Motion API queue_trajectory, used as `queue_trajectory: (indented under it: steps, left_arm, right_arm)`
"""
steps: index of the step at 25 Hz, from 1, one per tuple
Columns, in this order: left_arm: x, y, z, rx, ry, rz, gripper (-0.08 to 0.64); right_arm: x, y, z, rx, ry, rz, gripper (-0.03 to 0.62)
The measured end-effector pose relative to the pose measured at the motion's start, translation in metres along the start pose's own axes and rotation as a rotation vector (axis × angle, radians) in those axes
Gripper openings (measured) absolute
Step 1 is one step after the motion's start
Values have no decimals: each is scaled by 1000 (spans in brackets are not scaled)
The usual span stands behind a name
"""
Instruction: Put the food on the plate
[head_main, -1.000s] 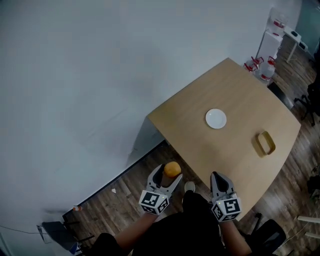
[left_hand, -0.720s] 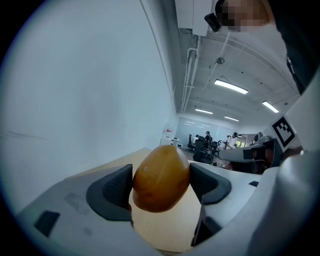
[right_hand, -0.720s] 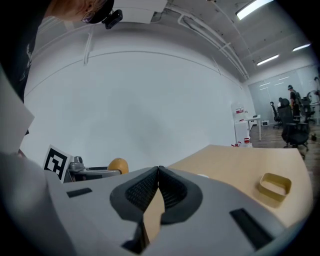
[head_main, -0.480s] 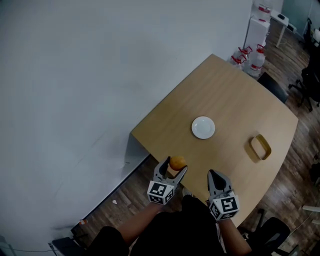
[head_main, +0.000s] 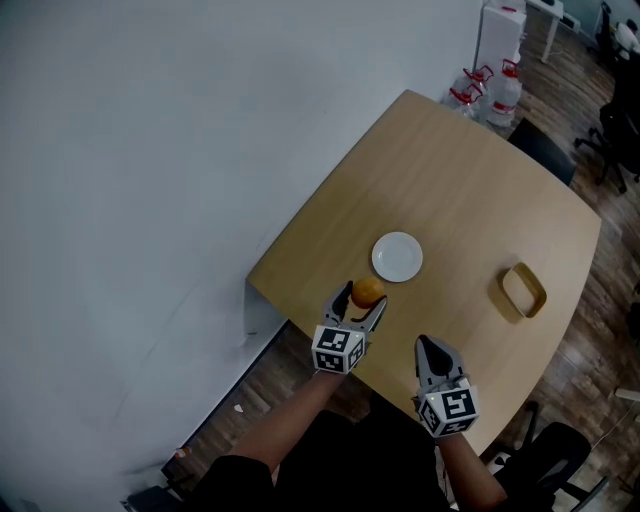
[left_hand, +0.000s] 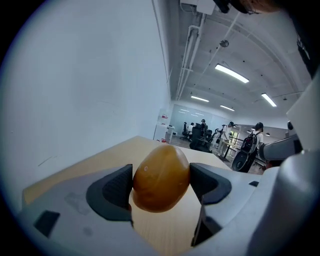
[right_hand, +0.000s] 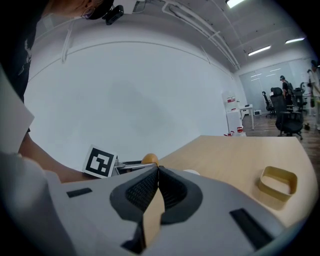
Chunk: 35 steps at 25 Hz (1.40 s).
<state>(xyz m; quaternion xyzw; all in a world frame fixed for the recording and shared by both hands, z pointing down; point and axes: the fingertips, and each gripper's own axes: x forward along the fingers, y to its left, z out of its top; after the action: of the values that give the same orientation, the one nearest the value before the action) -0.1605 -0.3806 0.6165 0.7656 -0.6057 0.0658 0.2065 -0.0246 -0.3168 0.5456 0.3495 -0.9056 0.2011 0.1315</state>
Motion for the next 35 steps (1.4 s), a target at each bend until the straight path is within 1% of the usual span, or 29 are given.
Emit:
queue_trajectory:
  steps: [3, 7, 13, 16, 22, 26, 28, 32, 35]
  left_arm:
    - [26, 6, -14, 2, 53, -7, 333]
    - [68, 14, -35, 43, 120, -32, 333]
    - [112, 26, -58, 73, 186, -45, 333]
    - [128, 33, -67, 64, 209, -48, 333]
    - [158, 38, -82, 140, 282, -68, 333]
    - [171, 31, -96, 240, 334, -104, 333]
    - [176, 28, -103, 260, 367, -111, 333]
    - [186, 27, -102, 261, 369, -93, 333]
    - [189, 25, -97, 231, 354, -102, 333]
  right_arm:
    - [6, -11, 2, 14, -2, -14, 60]
    - [22, -29, 0, 25, -15, -38, 60]
    - [42, -43, -9, 7, 8, -55, 60]
    - [48, -49, -14, 9, 30, -57, 60]
    - [60, -53, -14, -2, 50, -41, 60]
    - [53, -51, -22, -29, 72, -29, 60]
    - [49, -52, -30, -32, 91, -22, 60]
    - [38, -54, -40, -25, 109, -16, 60]
    - [32, -57, -44, -20, 116, -28, 60]
